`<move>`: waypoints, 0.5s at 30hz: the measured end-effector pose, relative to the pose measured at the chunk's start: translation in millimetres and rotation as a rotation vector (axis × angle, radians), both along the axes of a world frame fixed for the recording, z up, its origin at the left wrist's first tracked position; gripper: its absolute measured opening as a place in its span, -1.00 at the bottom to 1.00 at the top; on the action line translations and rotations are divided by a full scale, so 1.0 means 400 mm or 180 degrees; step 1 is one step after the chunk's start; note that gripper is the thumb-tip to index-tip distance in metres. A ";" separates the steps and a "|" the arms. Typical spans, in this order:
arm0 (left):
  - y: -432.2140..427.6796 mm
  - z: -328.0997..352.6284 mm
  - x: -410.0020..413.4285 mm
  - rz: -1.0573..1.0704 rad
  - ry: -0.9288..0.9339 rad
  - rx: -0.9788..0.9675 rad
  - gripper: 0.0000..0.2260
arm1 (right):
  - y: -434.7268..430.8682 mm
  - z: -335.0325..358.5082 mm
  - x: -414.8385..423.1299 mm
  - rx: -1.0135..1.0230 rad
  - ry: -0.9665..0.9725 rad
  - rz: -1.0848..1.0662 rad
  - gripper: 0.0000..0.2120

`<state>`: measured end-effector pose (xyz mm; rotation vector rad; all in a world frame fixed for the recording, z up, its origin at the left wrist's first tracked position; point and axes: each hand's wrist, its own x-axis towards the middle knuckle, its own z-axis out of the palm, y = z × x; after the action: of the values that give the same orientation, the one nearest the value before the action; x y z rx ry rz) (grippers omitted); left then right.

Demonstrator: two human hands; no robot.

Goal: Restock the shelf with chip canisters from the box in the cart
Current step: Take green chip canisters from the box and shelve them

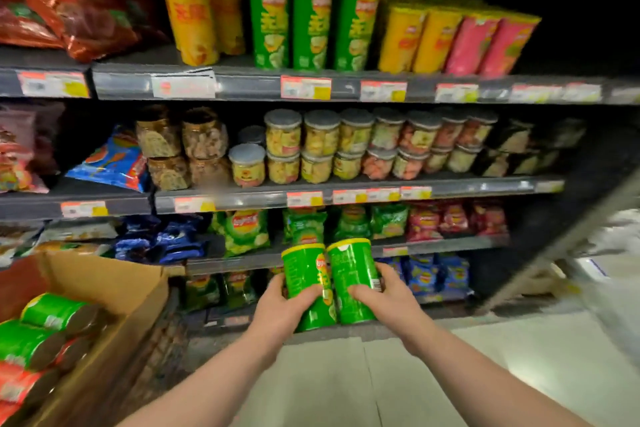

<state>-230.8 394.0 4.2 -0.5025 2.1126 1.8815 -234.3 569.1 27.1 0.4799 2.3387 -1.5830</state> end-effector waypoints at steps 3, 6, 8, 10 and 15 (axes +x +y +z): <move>0.123 0.024 0.016 -0.0241 0.0125 0.0011 -0.57 | 0.127 0.022 0.053 -0.0003 0.0122 -0.0265 -0.53; 0.225 0.042 0.020 -0.0499 0.0179 0.0037 -0.58 | 0.230 0.036 0.096 -0.0039 0.0233 -0.0497 -0.52; 0.285 0.050 0.023 -0.0702 0.0192 0.0115 -0.50 | 0.286 0.040 0.119 -0.0081 0.0303 -0.0679 -0.51; 0.338 0.059 0.025 -0.0855 0.0203 0.0087 -0.49 | 0.332 0.044 0.141 -0.0127 0.0344 -0.0817 -0.51; 0.454 0.072 0.011 -0.1124 0.0197 0.0145 -0.60 | 0.433 0.049 0.177 -0.0330 0.0386 -0.1150 -0.51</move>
<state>-226.6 575.5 32.8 -0.0540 2.0296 1.7547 -163.6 742.2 46.6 0.8427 2.3393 -1.9299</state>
